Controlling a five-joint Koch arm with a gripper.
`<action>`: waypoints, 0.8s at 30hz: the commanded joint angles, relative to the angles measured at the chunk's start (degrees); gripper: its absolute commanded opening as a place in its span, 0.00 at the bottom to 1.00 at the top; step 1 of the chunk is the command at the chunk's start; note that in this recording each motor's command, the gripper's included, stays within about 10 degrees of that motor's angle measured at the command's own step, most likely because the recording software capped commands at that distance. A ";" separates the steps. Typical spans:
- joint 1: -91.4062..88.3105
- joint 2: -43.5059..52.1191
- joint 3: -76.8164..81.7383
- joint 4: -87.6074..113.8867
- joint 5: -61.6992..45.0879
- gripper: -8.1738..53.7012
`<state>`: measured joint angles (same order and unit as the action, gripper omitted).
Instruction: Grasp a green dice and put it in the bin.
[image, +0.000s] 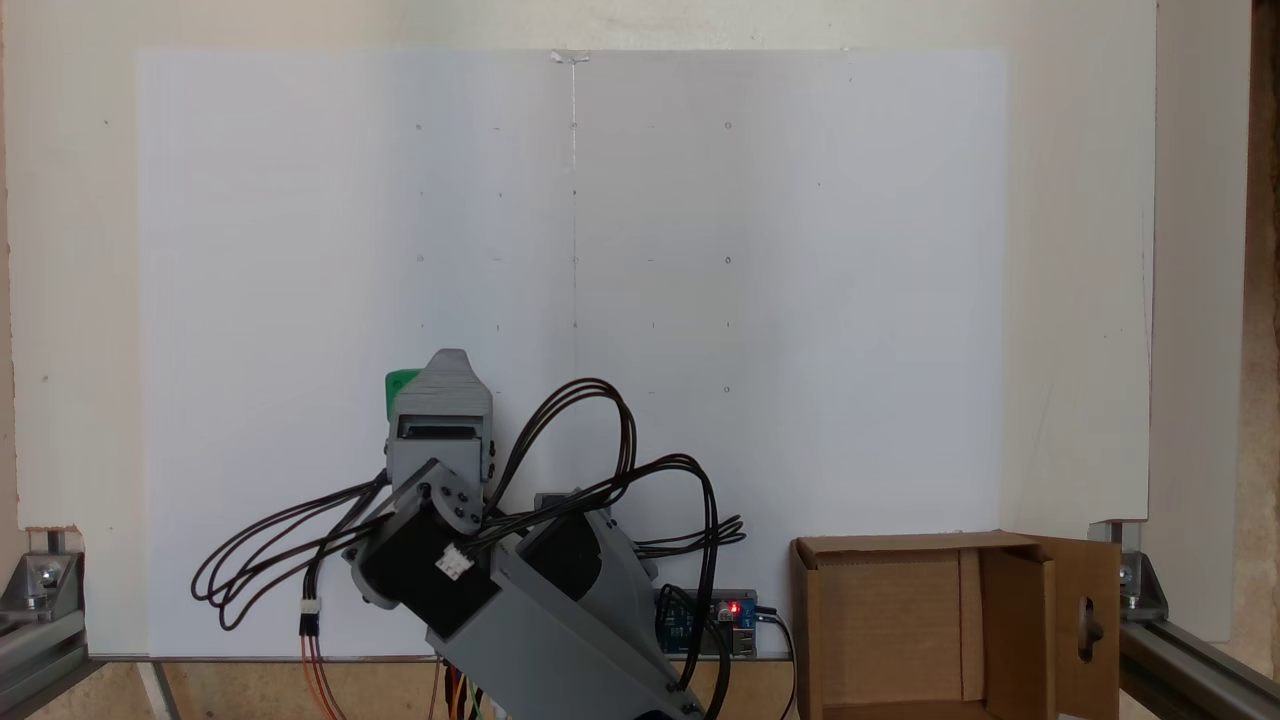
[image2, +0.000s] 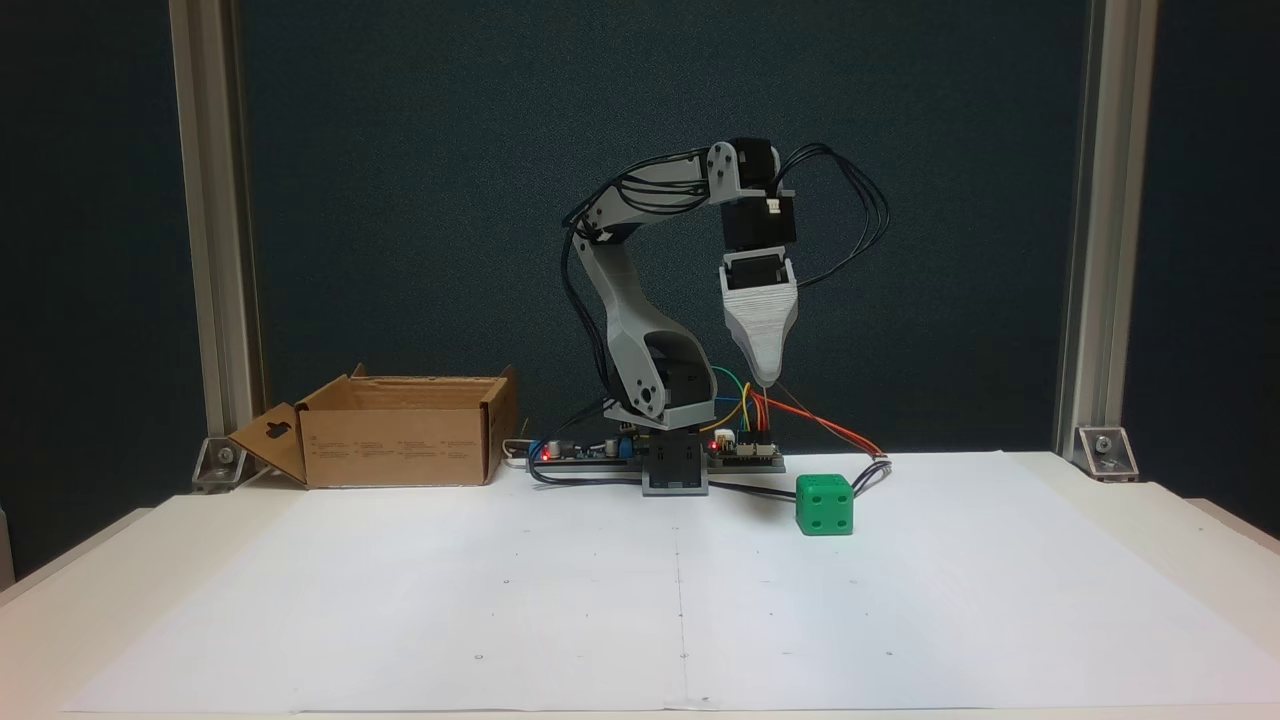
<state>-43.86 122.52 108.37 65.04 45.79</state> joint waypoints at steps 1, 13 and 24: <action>-0.44 0.26 -4.13 0.26 5.71 0.84; -0.44 -1.14 -4.04 -0.35 5.80 0.86; -2.29 -13.10 -4.31 -2.29 8.17 0.86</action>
<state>-45.35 109.60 108.37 62.75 47.46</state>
